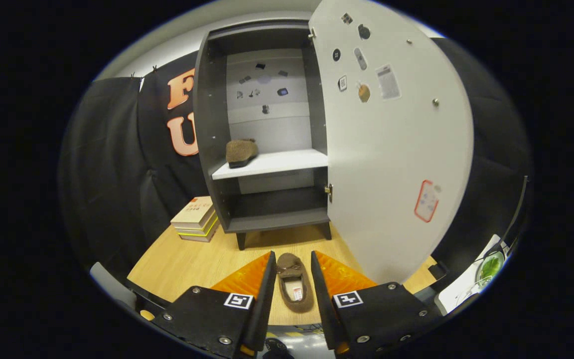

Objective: Open the shoe cabinet door, grab the shoes and put them into the shoe cabinet, then close the shoe cabinet door.

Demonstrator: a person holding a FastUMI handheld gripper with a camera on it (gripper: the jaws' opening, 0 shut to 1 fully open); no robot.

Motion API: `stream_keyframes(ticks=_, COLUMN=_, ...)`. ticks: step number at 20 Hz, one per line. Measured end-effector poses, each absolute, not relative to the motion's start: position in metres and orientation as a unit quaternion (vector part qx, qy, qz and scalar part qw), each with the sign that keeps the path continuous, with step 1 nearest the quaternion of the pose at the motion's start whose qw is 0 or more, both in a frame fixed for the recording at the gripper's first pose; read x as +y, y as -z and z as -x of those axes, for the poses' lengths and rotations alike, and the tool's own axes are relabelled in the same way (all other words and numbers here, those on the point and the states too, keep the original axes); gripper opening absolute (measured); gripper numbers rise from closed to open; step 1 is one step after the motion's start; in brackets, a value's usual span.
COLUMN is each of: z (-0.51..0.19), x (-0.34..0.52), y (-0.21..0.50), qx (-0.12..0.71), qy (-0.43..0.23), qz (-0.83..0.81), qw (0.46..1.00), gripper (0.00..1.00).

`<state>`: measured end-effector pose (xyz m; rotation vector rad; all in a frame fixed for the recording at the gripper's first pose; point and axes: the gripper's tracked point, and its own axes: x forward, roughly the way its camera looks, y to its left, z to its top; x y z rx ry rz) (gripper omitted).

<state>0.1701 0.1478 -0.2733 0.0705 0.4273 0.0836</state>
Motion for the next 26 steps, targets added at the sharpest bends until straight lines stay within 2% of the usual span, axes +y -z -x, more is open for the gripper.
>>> stream_keyframes(ticks=12, z=-0.23, x=0.196, y=0.434, qx=0.316, qy=-0.094, qz=-0.034, qw=0.943, gripper=0.44)
stream_keyframes(ticks=19, z=-0.253, x=0.203, y=0.507, qx=0.358, qy=-0.095, qz=-0.014, qw=0.929, gripper=0.44)
stream_keyframes(ticks=22, z=-0.265, x=0.208, y=0.524, qx=0.364, qy=-0.092, qz=-0.007, qw=0.927, gripper=0.41)
stream_keyframes(ticks=26, z=-0.287, x=0.214, y=0.531, qx=0.359, qy=-0.087, qz=-0.012, qw=0.929, gripper=0.25)
